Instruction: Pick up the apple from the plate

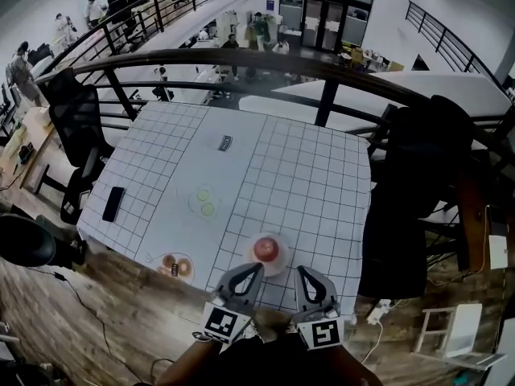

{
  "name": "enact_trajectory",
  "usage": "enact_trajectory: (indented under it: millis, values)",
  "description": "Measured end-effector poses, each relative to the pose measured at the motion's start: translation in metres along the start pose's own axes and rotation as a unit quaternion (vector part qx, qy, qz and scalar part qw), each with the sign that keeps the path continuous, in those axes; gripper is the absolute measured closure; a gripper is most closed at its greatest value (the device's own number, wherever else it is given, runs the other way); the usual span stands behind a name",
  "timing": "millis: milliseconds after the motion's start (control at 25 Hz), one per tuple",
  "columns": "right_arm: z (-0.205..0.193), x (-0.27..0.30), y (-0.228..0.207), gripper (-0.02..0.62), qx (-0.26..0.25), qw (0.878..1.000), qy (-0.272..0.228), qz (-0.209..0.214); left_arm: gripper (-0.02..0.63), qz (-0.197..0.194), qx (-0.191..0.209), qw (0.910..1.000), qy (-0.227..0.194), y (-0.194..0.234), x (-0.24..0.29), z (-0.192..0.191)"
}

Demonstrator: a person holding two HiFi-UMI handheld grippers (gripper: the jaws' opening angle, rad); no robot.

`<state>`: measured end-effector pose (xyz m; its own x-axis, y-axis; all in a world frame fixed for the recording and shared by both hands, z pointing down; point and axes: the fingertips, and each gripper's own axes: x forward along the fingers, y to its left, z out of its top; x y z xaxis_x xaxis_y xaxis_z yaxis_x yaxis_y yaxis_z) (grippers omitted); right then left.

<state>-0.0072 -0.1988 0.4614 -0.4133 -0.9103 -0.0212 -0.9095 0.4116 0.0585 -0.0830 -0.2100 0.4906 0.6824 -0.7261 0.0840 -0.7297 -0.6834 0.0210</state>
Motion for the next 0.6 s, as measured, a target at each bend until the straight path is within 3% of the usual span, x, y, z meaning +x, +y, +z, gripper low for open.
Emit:
enact_trajectory:
  millis: [600]
  values:
    - [-0.014, 0.017, -0.017, 0.572, 0.003, 0.999, 0.016, 0.032, 0.584, 0.028, -0.002, 0.9992, 0.03, 0.007, 0.019, -0.02]
